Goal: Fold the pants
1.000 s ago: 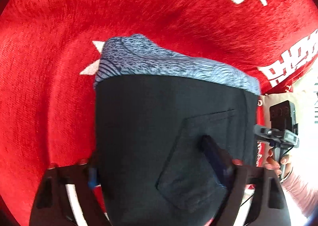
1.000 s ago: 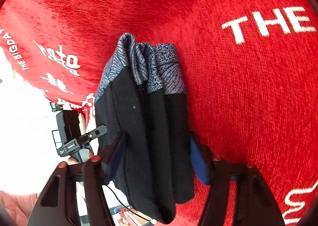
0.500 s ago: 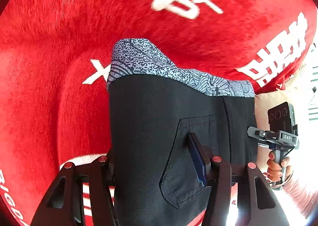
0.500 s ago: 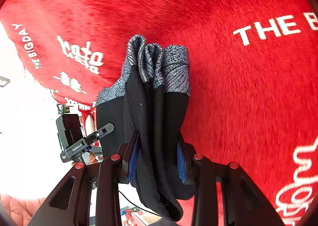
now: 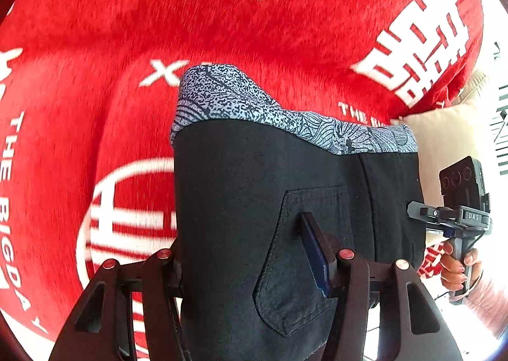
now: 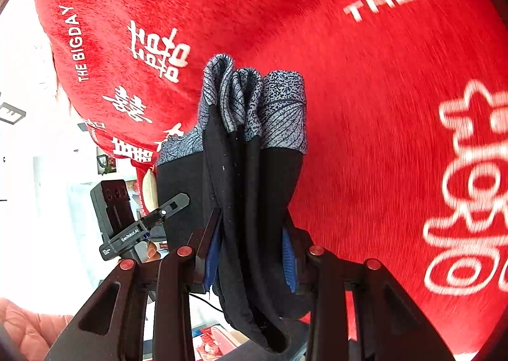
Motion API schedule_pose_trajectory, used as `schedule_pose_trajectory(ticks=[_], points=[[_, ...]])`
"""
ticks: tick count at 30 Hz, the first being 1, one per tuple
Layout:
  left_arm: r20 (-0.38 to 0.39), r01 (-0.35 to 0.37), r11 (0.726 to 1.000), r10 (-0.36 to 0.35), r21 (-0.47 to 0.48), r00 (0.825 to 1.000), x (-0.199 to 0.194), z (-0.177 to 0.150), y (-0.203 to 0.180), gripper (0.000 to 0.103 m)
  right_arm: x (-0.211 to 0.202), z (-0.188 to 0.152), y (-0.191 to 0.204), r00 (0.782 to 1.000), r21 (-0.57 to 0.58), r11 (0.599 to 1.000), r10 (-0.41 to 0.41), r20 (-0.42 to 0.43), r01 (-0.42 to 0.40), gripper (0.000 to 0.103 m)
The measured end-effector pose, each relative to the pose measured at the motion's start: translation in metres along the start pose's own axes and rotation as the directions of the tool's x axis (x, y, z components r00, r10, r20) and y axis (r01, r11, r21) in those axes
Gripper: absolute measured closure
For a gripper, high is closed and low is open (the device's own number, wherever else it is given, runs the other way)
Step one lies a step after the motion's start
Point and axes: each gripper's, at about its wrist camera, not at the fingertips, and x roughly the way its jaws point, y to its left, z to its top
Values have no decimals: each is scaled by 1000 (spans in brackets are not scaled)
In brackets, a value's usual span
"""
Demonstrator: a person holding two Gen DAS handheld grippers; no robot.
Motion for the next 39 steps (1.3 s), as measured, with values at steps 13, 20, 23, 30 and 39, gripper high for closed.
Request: schedule_pose_trajectory(ticks=[13,20,23,30,39], points=[[11,13,1000,-13,11,1000,10,-41,29,45,21,-45,-6,999,-11,999,-48,22,48,66],[23,-11,1000,11,-3,1000,29,-50,46,32,37,-55,-24,992,-5,993,-121,33,121,64],[56,-71,997,70,16,996,29,-49,49,14,40,-57,-30,987,-10,989,-149,53,150,58],[67,-196,980,192,48,979,19,-41,42,9,41,-64,-20,958,-16,963,-264,108,268,50],[96,-339,939,333,58,938,-20,-56,28,9,41,-86,20,826,-68,827,-545,144,557,30]])
